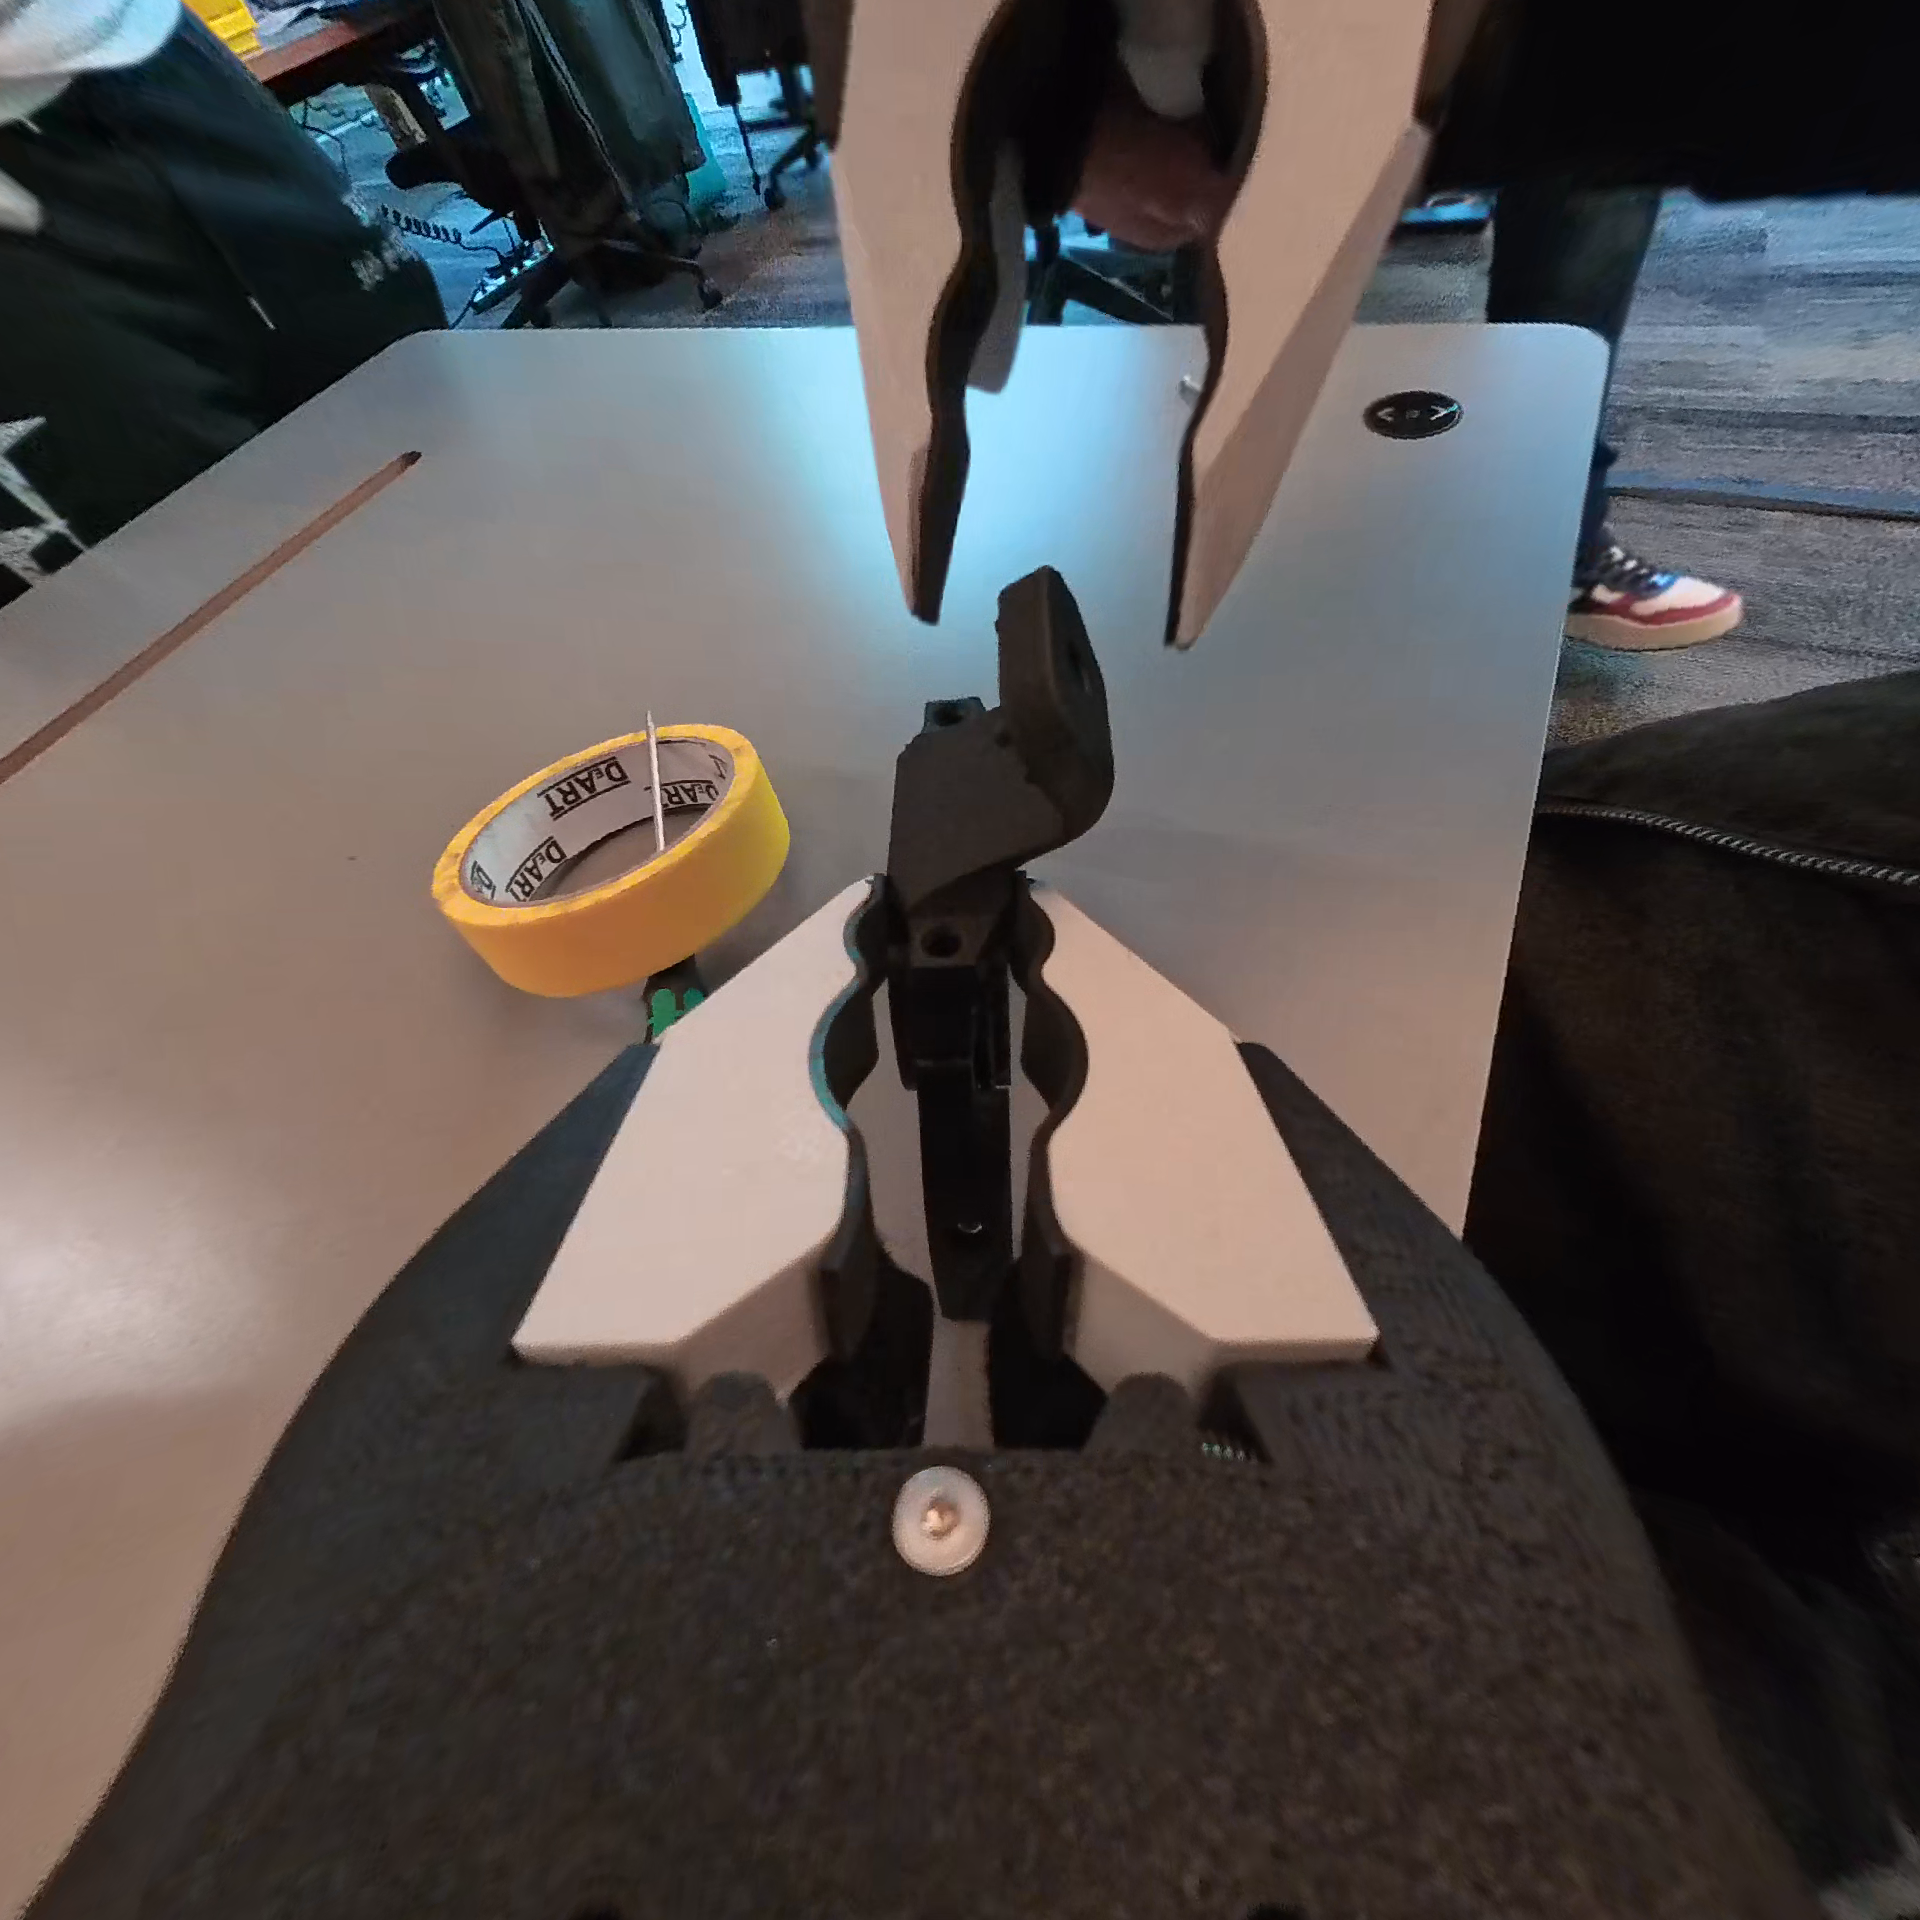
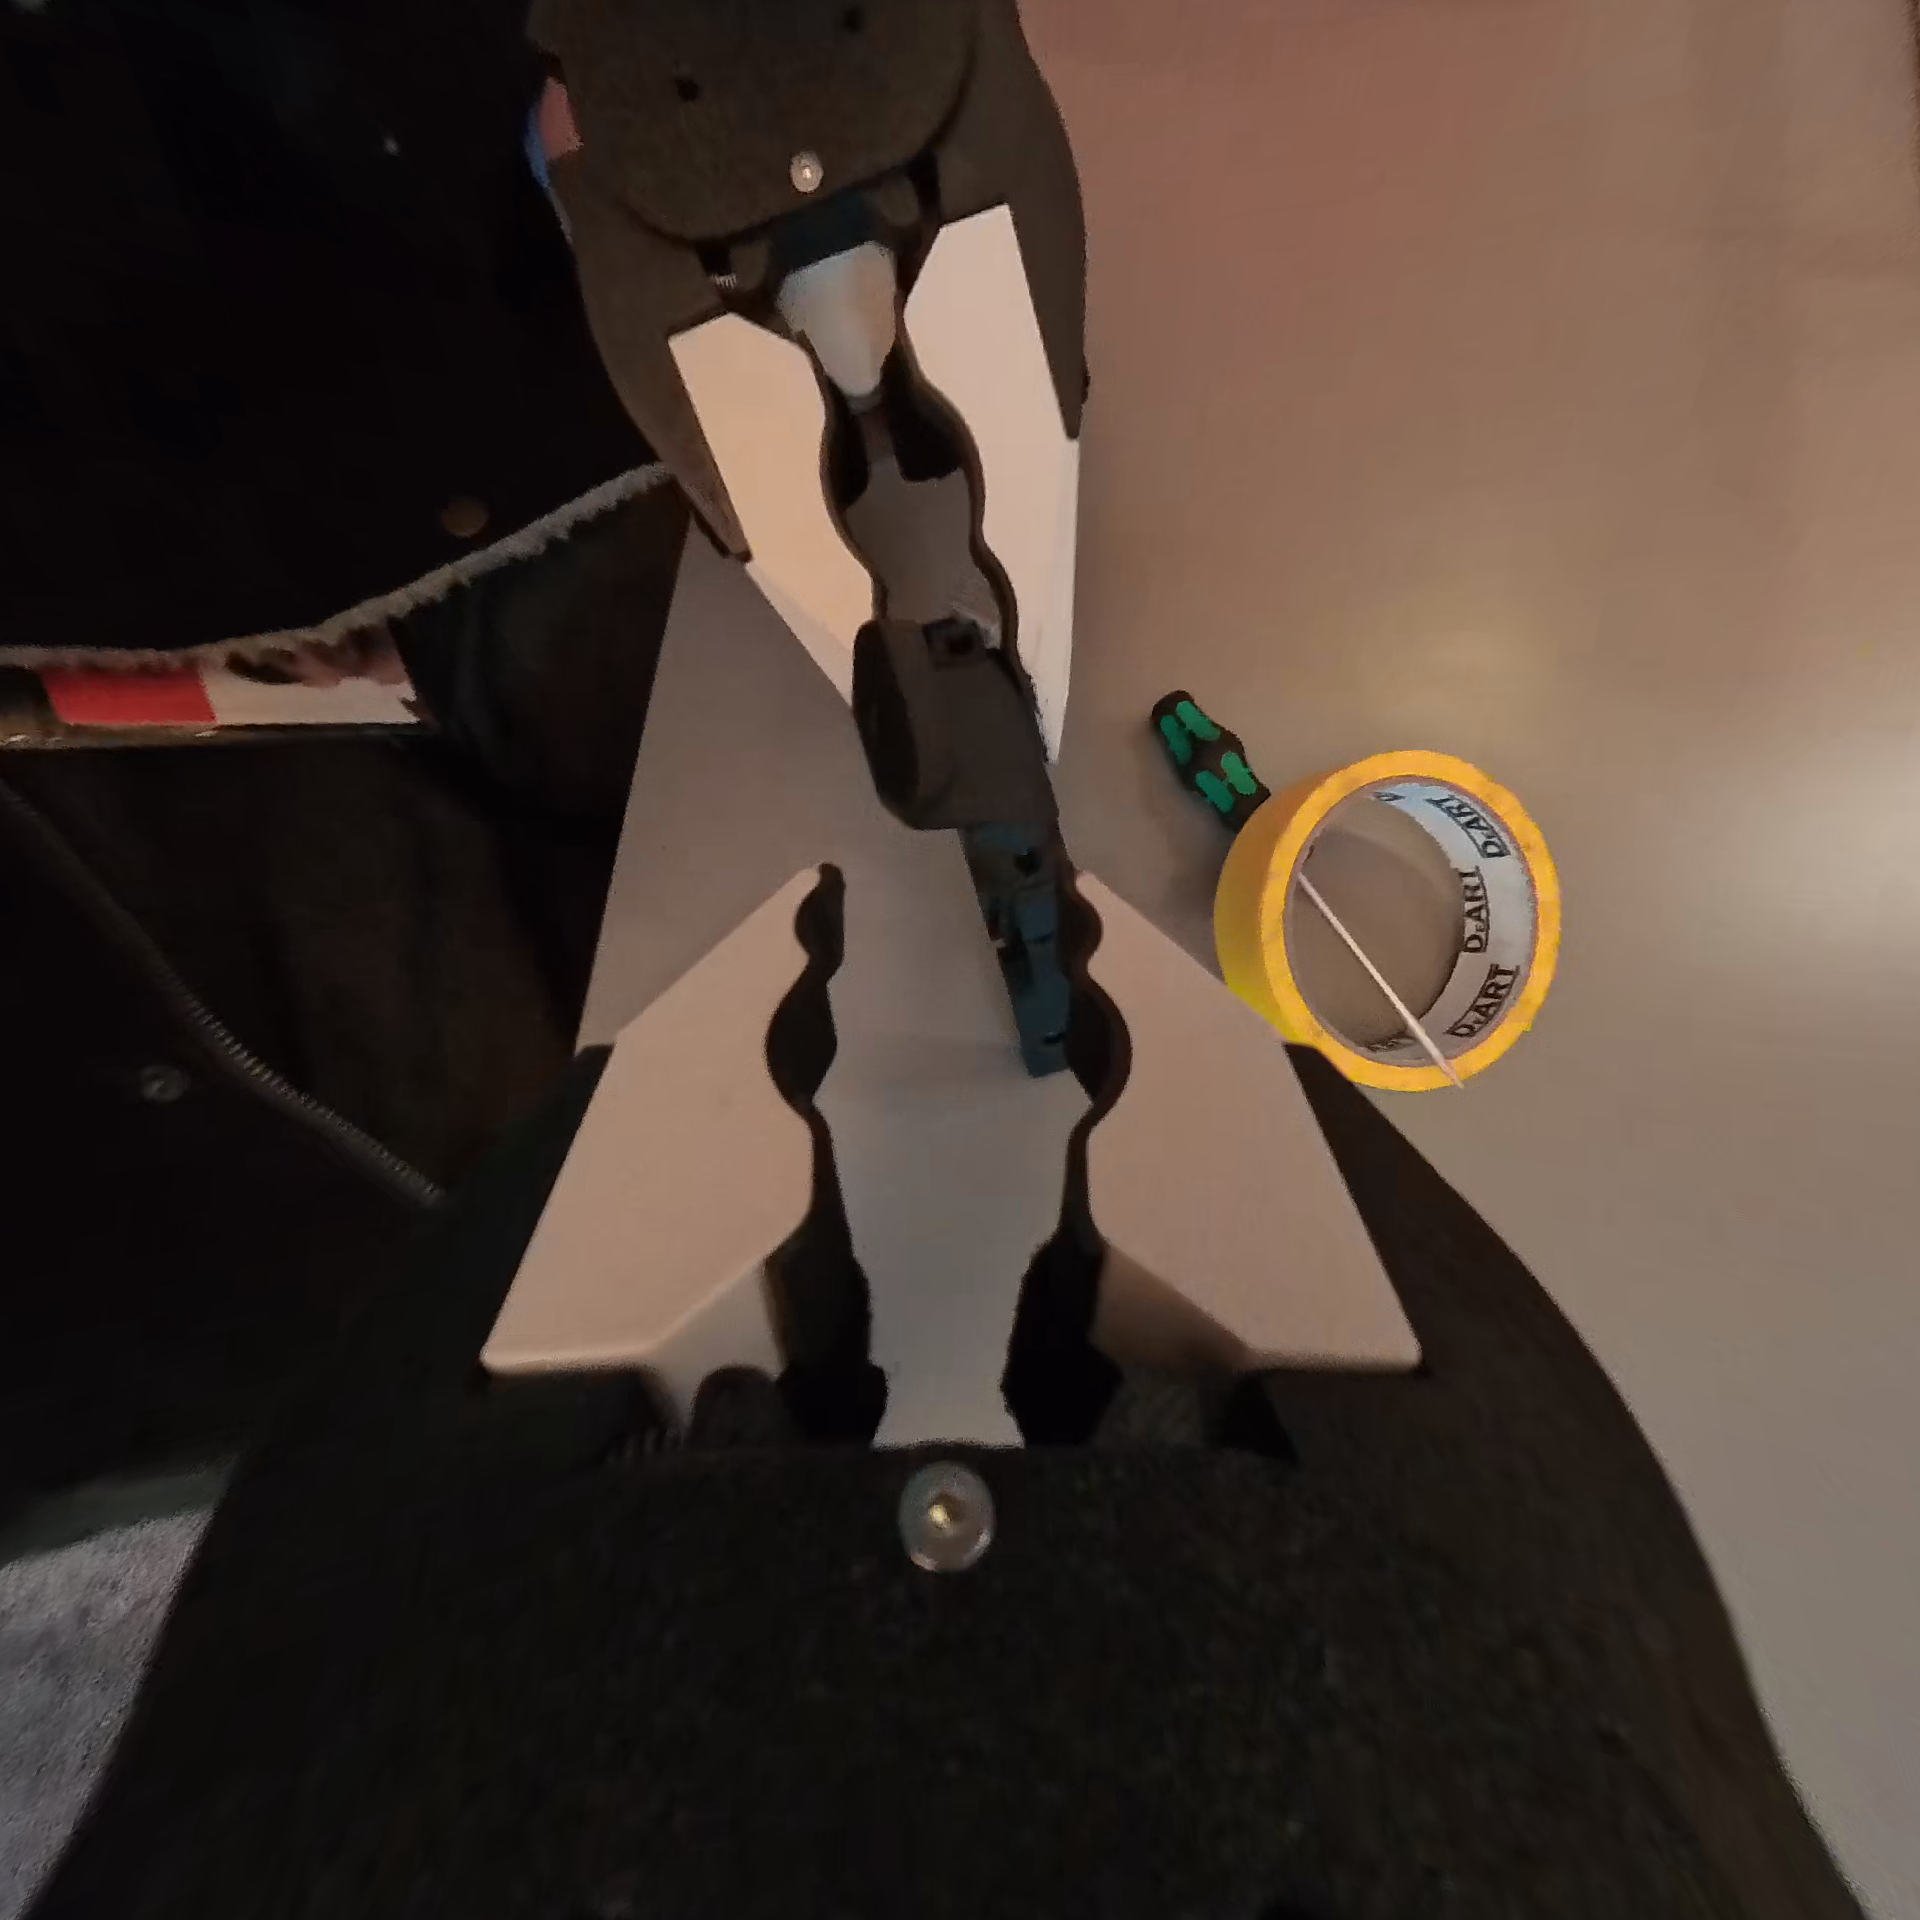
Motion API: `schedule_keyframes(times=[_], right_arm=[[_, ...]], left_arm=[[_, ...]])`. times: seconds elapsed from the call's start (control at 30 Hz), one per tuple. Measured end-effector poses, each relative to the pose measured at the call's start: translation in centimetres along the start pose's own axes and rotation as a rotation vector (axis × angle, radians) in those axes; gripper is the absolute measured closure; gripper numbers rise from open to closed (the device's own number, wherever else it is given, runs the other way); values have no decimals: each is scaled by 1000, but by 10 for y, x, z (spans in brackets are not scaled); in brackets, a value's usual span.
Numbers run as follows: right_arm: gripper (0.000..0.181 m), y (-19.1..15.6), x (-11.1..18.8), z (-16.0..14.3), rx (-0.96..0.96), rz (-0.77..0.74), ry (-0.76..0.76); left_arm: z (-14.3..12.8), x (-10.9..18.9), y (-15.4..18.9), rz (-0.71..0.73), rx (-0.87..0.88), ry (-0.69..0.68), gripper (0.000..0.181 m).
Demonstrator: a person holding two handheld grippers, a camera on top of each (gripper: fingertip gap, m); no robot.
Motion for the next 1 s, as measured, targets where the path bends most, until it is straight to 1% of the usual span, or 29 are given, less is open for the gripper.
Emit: schedule_keyframes(times=[0.07, 0.13, 0.2, 0.27, 0.33, 0.4, 0.47, 0.57, 0.63, 0.7, 0.77, 0.87, 0.93, 1.0], right_arm=[[137, -6, -7, -4, 13, -72, 38], [135, -8, -14, -10, 6, -100, 58], [135, -5, -16, -21, -52, -102, 68], [135, -3, -9, -31, -135, -118, 108], [136, -1, 0, -45, -216, -222, 130], [134, -2, 6, -61, -335, -334, 106], [126, -12, 10, -79, -426, -400, 59], [128, -37, 27, -111, -492, -540, 1], [128, -47, 43, -137, -569, -650, 23], [121, -49, 57, -158, -691, -713, 37], [119, -54, 70, -168, -721, -763, 19], [127, -70, 92, -185, -728, -899, -30], [126, -79, 102, -200, -798, -921, 9], [119, -81, 103, -215, -876, -909, 37]], left_arm=[[0, 0, 0, -5, 9, 0, 159], [0, 1, 0, -9, 21, 0, 159], [0, 2, -1, -15, 33, -9, 159], [-1, 6, -3, -18, 41, -16, 159], [-1, 8, -4, -14, 58, -18, 159], [0, 8, -5, -13, 71, -21, 159], [0, 8, -6, -10, 83, -26, 159], [1, 8, -7, -6, 119, -41, 159], [1, 8, -7, 7, 127, -63, 159], [2, 9, -6, 24, 124, -82, 159], [4, 11, -4, 33, 129, -100, 159], [8, 12, -2, 43, 152, -120, 159], [11, 12, 0, 49, 175, -135, 159], [14, 12, 2, 50, 202, -151, 159]])
Point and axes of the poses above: each gripper's, where its closed fingertips meet, x back along the fingers, z out of its top, y = z × x across the jaws, the point moved 9 cm from there along x, back along the fingers, and after that the axes turned 3 degrees about z, right-handed, at the moved point
